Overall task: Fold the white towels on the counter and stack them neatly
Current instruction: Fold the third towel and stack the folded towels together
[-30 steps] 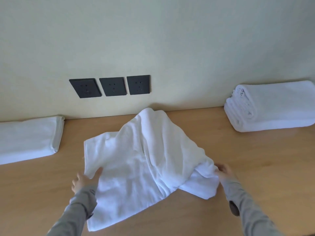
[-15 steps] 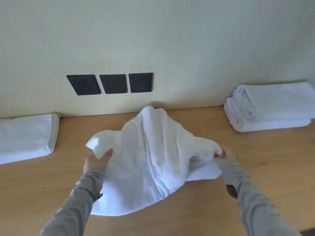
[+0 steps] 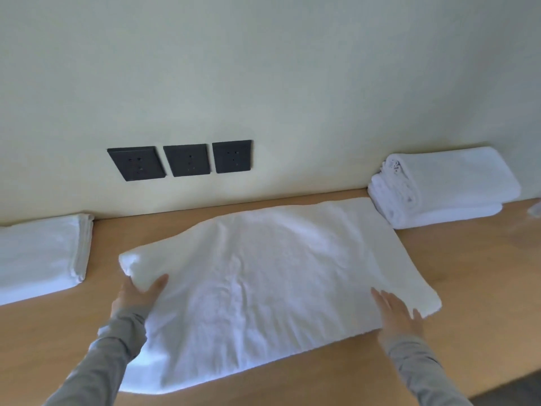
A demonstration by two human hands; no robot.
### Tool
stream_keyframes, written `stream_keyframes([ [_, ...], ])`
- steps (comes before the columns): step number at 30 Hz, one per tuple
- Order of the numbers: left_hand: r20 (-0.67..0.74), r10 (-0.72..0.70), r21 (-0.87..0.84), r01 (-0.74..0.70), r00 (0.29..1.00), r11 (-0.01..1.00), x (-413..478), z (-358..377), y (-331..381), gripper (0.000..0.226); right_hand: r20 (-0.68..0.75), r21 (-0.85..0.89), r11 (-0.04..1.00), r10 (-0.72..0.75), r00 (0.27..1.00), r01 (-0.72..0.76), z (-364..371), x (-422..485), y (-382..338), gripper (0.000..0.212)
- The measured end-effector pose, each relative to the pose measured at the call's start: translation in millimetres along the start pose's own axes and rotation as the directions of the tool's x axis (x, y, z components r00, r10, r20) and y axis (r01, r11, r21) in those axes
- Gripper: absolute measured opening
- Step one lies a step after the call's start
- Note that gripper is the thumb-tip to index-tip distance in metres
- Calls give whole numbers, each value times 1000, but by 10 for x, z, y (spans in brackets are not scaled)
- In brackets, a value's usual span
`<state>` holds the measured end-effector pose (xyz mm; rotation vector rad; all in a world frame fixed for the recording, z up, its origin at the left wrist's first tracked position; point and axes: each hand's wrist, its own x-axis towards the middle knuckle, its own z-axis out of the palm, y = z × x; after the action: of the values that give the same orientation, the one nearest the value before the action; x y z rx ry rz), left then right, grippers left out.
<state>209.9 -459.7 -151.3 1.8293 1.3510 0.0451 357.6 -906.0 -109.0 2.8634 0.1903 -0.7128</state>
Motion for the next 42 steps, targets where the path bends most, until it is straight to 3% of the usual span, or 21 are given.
stream_keyframes([
  [4,4,-49,-17,50,999,999,70,-5,-136,83,-32,13,973,-230,973,230,88,-14,-796,69],
  [8,61,-116,-40,118,991,992,148,-78,-238,95,-17,30,873,-486,874,486,63,-54,-1672,56],
  [11,133,-153,-169,174,979,970,186,-130,-275,64,-77,98,766,-630,772,635,5,-56,-2265,50],
  [13,143,-99,-135,118,985,984,158,-132,-273,50,-111,174,709,-675,729,683,-83,-60,-2640,46],
  [18,6,142,207,-140,990,968,-126,14,-253,39,-254,313,594,-700,668,741,-334,-124,-3414,37],
  [21,54,354,286,-354,934,890,-334,117,-298,43,-301,450,604,-592,748,658,-468,-181,-3780,36],
  [24,115,445,289,-458,888,841,-445,174,-340,51,-279,548,654,-445,851,522,-566,-140,-3963,47],
  [27,171,463,264,-493,870,829,-532,191,-351,51,-273,520,685,-433,859,510,-597,-30,-3918,29],
  [29,174,423,176,-450,889,875,-584,132,-306,55,-246,619,625,-422,873,476,-570,3,-3807,30],
  [32,53,302,-117,-295,952,948,-546,-36,-165,77,-182,776,488,-434,882,400,-541,-27,-3614,37],
  [33,41,247,-132,-239,968,962,-464,-87,-98,68,-164,816,439,-448,879,376,-533,-45,-3557,34],
  [36,178,43,-210,-4,983,978,-99,-192,188,23,-82,916,307,-483,872,257,-541,-86,-3442,12],
  [39,326,-80,-237,164,942,958,174,-102,460,74,-76,942,241,-527,846,235,-548,-77,-3372,17],
  [42,296,-160,-137,208,942,969,302,89,555,76,-102,931,265,-466,879,249,-540,-51,-3338,9],
])
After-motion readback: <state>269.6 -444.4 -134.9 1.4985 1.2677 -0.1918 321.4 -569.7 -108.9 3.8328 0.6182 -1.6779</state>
